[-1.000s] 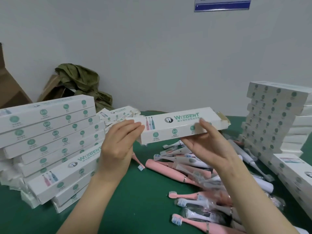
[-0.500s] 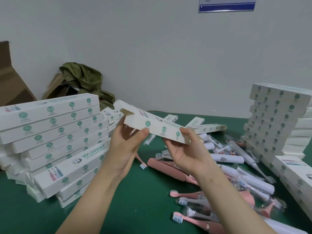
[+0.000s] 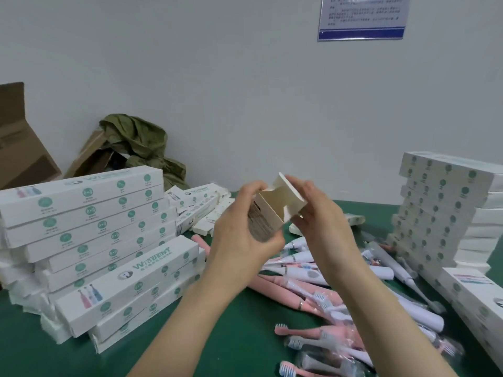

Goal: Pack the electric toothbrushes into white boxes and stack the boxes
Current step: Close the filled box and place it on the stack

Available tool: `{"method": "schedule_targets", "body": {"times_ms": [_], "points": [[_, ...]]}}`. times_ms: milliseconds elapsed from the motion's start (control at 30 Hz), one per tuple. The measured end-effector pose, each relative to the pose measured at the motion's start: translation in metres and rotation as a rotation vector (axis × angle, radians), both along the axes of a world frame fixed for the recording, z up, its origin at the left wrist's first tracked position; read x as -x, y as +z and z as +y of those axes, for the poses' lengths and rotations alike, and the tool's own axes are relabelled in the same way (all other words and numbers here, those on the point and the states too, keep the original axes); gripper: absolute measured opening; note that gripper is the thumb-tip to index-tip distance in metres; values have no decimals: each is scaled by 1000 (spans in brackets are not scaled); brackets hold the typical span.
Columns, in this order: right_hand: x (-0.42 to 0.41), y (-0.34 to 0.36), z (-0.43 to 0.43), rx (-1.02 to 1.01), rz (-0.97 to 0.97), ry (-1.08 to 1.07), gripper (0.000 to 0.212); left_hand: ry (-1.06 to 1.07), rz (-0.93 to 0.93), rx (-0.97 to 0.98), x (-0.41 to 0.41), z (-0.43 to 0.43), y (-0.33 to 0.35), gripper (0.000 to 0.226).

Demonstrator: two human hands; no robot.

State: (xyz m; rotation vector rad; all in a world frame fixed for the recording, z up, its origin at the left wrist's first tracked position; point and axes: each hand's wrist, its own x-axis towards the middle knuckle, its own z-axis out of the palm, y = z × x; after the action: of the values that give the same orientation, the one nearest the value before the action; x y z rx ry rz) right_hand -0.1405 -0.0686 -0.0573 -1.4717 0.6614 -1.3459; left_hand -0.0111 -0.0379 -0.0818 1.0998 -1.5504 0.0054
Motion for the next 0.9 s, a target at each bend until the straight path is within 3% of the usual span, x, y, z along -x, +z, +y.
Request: {"method": "schedule_targets", "body": {"times_ms": [133,333,500,733,900], "points": [[-5,1,13,160,83,-65,28,-7,-18,-5,6,-3,-6,65],[-8,1,18,199,46,-4,31,-22,42,90,6,1,-11,53],[-11,2,22,79,-75,123,30,28,110,145,16,-2,-13,37],[-14,-1,19,-27,-141,173,28,52,5,119,10,-1,-18,25],[-13,-4,17,26,-148,145,29,-27,19,74,9,2,-19,44]]}}
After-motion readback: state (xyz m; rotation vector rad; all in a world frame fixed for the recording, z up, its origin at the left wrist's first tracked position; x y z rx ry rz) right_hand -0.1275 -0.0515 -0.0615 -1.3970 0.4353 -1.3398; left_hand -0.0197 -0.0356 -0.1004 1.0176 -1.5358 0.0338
